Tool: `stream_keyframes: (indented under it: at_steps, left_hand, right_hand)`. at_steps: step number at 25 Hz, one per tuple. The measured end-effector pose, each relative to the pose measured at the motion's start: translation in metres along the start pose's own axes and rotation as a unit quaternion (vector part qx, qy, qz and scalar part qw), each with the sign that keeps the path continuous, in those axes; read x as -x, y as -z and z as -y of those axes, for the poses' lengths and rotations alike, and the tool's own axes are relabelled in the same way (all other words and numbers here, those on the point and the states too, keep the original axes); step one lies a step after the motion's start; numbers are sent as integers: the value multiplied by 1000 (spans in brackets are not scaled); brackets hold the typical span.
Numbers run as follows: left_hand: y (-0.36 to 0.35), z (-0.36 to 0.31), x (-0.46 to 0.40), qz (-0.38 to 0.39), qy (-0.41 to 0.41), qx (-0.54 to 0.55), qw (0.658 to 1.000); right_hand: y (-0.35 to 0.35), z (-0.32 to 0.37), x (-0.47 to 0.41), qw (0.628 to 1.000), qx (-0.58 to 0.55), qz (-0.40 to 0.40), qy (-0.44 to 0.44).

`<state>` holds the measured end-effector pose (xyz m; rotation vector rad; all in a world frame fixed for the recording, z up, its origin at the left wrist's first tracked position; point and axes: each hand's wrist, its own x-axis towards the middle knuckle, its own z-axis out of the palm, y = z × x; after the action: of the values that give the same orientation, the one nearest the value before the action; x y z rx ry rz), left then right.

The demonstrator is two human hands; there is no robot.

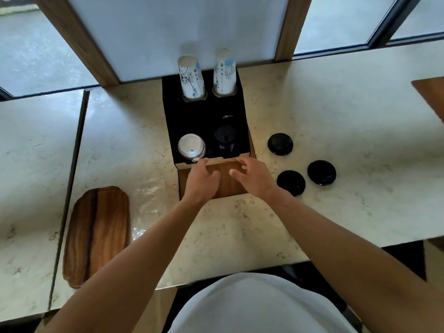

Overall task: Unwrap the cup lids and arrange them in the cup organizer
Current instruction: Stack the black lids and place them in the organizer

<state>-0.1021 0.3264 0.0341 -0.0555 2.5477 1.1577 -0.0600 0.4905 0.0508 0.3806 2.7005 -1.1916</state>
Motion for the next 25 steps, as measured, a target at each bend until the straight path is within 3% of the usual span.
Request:
stream_keyframes:
  at_steps: [13,19,25]
  left_hand:
    - [-124,-69,5,166,-71,-89,980]
    - [-156,-76,-8,196,-25,-143,970]
    - [-185,-81,-15,212,46,-150,964]
  right_hand:
    - [76,-139,58,977,-20,-94,-188]
    - [79,-163,47,968,-37,-93,-228]
    - [77,-173,31,971,-32,-41,-234]
